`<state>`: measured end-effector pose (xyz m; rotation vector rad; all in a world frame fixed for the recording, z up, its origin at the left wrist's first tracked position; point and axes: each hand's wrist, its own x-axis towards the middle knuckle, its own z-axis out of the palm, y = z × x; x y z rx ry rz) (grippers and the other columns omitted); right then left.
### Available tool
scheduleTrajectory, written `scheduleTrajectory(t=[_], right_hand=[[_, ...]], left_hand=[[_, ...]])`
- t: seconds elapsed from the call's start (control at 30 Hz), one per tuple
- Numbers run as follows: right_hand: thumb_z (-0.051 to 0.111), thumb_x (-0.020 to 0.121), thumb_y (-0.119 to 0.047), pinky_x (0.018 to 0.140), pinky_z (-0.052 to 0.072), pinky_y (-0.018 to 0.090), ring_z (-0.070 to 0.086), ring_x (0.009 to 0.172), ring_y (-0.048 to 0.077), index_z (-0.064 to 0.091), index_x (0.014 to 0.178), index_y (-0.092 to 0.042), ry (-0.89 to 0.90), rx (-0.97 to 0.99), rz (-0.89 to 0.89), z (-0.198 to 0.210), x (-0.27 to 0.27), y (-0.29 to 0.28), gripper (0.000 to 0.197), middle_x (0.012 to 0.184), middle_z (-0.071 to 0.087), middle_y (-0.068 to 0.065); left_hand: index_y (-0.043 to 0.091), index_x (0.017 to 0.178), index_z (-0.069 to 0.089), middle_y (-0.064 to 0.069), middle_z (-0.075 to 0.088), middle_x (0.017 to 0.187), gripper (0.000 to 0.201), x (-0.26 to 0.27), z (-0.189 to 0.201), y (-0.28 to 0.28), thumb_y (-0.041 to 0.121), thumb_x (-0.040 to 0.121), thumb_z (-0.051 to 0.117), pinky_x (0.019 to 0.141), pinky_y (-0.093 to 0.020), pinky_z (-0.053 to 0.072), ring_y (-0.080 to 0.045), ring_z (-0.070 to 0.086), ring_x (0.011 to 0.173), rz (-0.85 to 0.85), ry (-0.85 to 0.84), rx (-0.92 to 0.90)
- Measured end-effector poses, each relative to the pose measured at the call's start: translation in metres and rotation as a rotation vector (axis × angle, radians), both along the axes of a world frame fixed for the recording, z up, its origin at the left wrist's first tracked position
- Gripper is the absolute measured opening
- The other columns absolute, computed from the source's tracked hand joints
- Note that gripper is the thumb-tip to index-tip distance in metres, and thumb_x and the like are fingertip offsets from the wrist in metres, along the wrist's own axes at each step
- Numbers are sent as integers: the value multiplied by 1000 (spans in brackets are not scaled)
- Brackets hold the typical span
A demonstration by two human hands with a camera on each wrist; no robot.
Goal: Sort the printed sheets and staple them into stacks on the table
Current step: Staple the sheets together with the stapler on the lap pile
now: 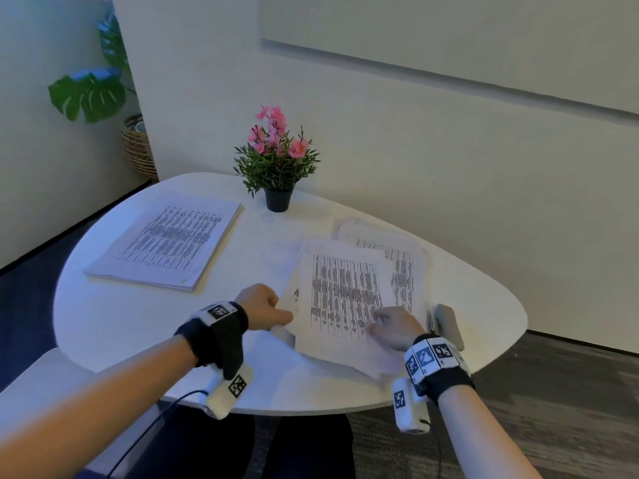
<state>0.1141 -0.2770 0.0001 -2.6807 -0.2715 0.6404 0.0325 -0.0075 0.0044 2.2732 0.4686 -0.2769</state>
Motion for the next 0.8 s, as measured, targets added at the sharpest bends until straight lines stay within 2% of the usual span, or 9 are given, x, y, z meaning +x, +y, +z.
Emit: scheduleTrajectory(t=[0.07,0.17,0.3,0.37,0.43,0.5,0.57,0.7,0.8], right_hand=[[62,82,-52,111,33,39,38,134,30,44,141,-23,-26,-95,19,-3,-4,10,68,148,38,7],[72,74,-52,109,34,45,35,134,31,50,135,-28,-15,-116,60,-6,-13,22,69,145,41,4],[68,83,-43,109,31,37,39,134,20,58,127,-22,85,3,195,8,-24,26,50,142,46,-1],[66,86,-42,107,37,35,48,126,18,59,127,-19,122,99,146,17,-21,15,47,137,53,1],[62,89,-40,103,41,33,52,120,18,59,126,-16,27,109,54,24,-13,0,44,134,56,2],[57,91,-40,101,41,35,51,121,22,55,129,-19,-193,-72,-28,26,-2,-19,44,136,52,3],[55,91,-37,102,38,42,42,126,28,49,133,-22,-361,-275,-142,24,9,-33,45,140,42,7],[50,94,-26,102,34,50,33,125,37,40,132,-9,-253,-302,-462,12,25,-43,43,137,29,19],[47,96,-21,98,41,49,42,117,41,36,129,0,-173,-228,-544,1,33,-52,40,131,36,27]], left_hand=[[15,86,59,-3,64,88,41,-9,-4,5,41,60,77,69,-30,52,-18,64,77,85,12,-142],[11,118,46,-4,62,110,92,-13,-8,6,56,48,86,68,-36,59,-23,68,88,210,-29,-303],[13,118,43,-4,56,108,58,-30,-2,1,25,75,79,51,-24,54,-21,62,84,39,-64,-118],[15,114,46,-3,57,106,52,-47,1,9,21,75,79,53,-26,56,-19,62,85,3,-20,-113],[14,110,53,-3,62,105,47,-64,0,21,22,72,82,62,-31,59,-17,64,86,-50,66,-141],[13,116,54,-5,64,113,57,-75,-4,36,34,70,82,70,-31,57,-17,64,92,-52,125,-143],[15,133,42,-7,59,124,77,-78,-7,43,43,71,79,73,-28,52,-20,61,101,26,129,-158],[21,145,29,-10,53,132,84,-81,-11,35,39,78,75,94,-32,46,-23,55,113,-48,126,-27],[23,138,38,-5,60,117,75,-93,-8,35,39,76,76,87,-25,47,-17,60,98,-157,176,41]])
